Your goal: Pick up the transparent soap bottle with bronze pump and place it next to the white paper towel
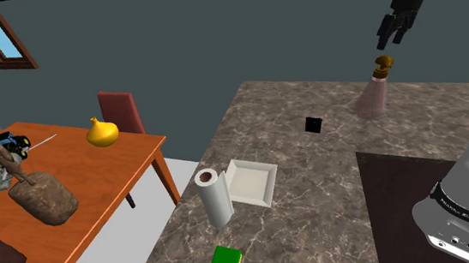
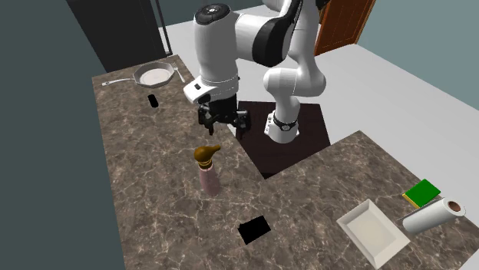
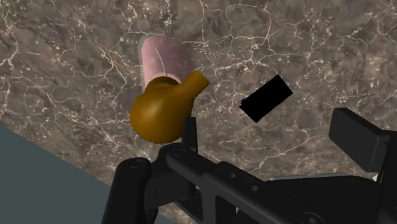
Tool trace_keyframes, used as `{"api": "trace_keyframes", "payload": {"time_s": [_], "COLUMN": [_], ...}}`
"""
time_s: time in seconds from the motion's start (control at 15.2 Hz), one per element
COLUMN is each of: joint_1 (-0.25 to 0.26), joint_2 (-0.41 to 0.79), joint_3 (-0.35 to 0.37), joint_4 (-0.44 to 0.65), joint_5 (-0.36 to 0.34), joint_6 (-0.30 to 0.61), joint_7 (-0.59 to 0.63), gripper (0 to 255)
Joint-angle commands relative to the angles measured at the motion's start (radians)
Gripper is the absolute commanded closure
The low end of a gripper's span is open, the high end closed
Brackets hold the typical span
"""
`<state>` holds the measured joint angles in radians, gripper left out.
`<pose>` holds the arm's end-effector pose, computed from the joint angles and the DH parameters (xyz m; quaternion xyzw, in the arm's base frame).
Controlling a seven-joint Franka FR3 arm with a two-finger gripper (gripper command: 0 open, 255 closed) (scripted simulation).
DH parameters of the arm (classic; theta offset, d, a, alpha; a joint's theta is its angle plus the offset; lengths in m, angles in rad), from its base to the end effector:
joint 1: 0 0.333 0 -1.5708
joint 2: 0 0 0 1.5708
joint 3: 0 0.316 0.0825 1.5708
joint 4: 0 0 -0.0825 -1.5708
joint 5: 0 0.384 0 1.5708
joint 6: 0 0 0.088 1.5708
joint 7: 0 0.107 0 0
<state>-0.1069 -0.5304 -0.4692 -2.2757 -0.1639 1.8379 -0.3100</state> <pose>0.3276 -0.2576 0.5362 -0.9953 0.0872 -0.0365 0.0231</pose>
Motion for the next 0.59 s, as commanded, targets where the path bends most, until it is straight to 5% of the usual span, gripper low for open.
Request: {"api": "trace_keyframes", "payload": {"time_s": [0.0,0.33,0.53], "joint_1": [0.003,0.022,0.022], "joint_2": [0.058,0.225,0.233], "joint_3": [-0.054,-0.195,-0.197], "joint_4": [0.022,0.103,0.082], "joint_5": [0.016,0.103,0.107], "joint_6": [0.04,0.114,0.141], "joint_7": [-0.045,-0.18,-0.183], "gripper": [0,0,0]}}
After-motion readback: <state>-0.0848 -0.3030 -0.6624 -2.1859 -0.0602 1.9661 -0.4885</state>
